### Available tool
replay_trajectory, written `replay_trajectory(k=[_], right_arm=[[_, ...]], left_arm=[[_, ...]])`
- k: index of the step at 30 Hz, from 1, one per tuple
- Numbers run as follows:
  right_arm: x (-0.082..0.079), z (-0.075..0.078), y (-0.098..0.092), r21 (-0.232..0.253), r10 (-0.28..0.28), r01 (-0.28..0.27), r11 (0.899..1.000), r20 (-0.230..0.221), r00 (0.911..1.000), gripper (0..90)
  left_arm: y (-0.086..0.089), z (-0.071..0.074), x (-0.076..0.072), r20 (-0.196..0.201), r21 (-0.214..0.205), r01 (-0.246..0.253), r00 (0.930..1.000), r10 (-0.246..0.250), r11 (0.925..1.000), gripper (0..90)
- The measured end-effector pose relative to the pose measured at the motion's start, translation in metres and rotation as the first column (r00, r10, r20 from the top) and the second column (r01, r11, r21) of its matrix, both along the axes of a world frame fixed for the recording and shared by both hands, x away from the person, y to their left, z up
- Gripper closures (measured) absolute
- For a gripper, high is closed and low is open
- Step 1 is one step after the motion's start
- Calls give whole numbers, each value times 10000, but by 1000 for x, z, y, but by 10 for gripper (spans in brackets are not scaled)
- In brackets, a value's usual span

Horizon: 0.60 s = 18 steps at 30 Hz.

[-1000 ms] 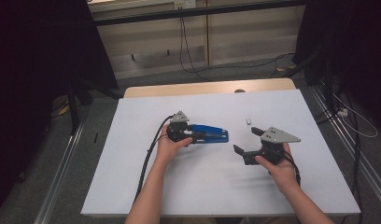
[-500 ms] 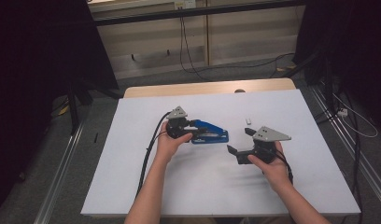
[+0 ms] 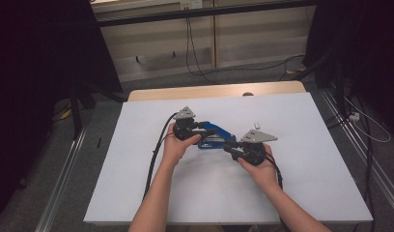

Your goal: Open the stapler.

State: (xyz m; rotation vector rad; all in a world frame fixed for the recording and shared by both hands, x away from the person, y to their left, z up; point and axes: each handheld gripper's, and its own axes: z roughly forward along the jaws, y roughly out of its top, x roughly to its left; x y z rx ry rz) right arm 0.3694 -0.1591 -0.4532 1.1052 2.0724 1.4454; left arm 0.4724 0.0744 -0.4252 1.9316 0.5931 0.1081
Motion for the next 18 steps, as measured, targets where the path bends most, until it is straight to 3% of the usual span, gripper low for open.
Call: replay_trajectory(k=[2,3,7,18], right_arm=[[2,0,3,1,-52,52,10000,-66,10000,829],[7,0,8,138,-9,12,9999,-218,9998,900],[17,2,17,328,-205,223,9992,-539,9983,900],[35,-5,48,344,-507,539,9980,-887,9948,900]], left_arm=[[0,0,0,-45,-10,-28,10000,28,10000,538],[0,1,0,-110,-64,-56,9999,55,10000,539],[-1,1,0,-108,-16,-76,9999,76,10000,539],[-1,3,0,-233,-40,-123,9997,122,9999,543]])
